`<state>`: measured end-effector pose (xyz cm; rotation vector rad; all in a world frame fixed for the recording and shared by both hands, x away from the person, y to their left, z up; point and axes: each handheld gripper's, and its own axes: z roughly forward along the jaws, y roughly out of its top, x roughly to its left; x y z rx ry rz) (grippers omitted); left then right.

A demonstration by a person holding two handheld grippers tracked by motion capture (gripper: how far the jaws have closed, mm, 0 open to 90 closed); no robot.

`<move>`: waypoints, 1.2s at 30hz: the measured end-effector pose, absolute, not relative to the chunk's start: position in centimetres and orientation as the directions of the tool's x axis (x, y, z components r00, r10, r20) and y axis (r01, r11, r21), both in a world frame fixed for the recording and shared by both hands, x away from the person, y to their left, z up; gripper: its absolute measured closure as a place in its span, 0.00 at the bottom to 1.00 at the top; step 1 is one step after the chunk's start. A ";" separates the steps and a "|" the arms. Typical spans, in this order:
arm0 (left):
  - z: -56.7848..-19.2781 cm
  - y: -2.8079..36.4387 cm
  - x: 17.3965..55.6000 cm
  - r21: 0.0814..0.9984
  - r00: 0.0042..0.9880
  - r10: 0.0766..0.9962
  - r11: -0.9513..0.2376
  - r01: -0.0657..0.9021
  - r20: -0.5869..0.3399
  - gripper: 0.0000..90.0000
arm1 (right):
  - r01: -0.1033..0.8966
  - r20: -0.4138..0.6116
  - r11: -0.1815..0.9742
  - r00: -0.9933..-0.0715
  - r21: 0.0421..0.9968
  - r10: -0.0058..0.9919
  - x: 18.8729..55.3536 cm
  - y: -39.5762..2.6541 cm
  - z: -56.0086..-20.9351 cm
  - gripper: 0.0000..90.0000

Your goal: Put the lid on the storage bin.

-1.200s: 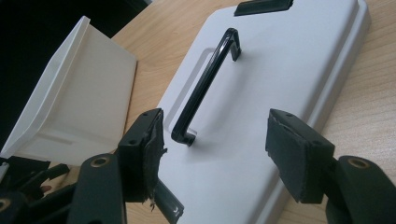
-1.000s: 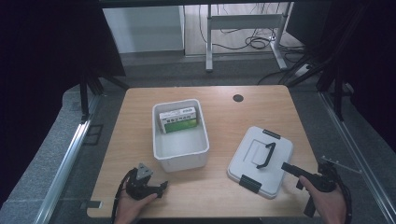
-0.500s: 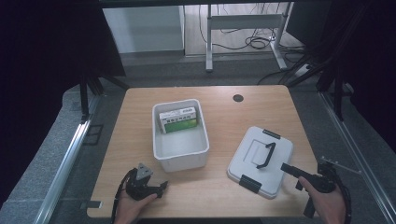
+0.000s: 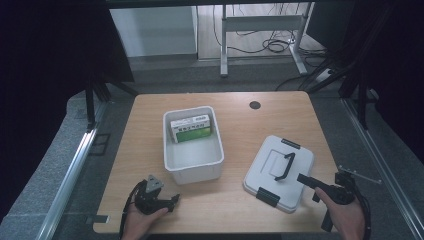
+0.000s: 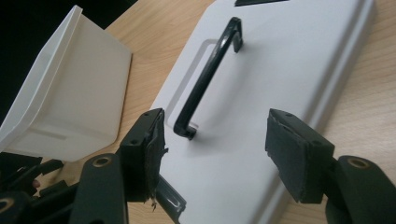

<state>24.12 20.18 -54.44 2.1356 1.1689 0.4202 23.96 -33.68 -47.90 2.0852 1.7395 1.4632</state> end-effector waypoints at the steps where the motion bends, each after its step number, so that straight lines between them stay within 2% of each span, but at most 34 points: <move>1: -54.4 20.2 24.1 0.681 0.549 0.835 -0.384 0.623 -0.032 0.12 | 0.736 0.609 -0.361 -0.087 0.573 0.789 24.0 -33.5 -47.9 0.42; 7: -54.4 20.2 24.1 0.681 0.548 0.836 -0.382 0.624 -0.033 0.12 | 0.738 0.602 -0.343 -0.107 0.582 0.791 24.4 -32.3 -47.4 0.42; 23: -54.4 20.3 24.0 0.683 0.538 0.842 -0.374 0.627 -0.032 0.13 | 0.721 0.595 -0.341 -0.122 0.603 0.795 25.0 -32.8 -45.3 0.42; 36: -54.4 20.3 24.0 0.683 0.535 0.844 -0.372 0.628 -0.032 0.14 | 0.749 0.599 -0.324 -0.119 0.578 0.792 26.0 -31.9 -43.5 0.44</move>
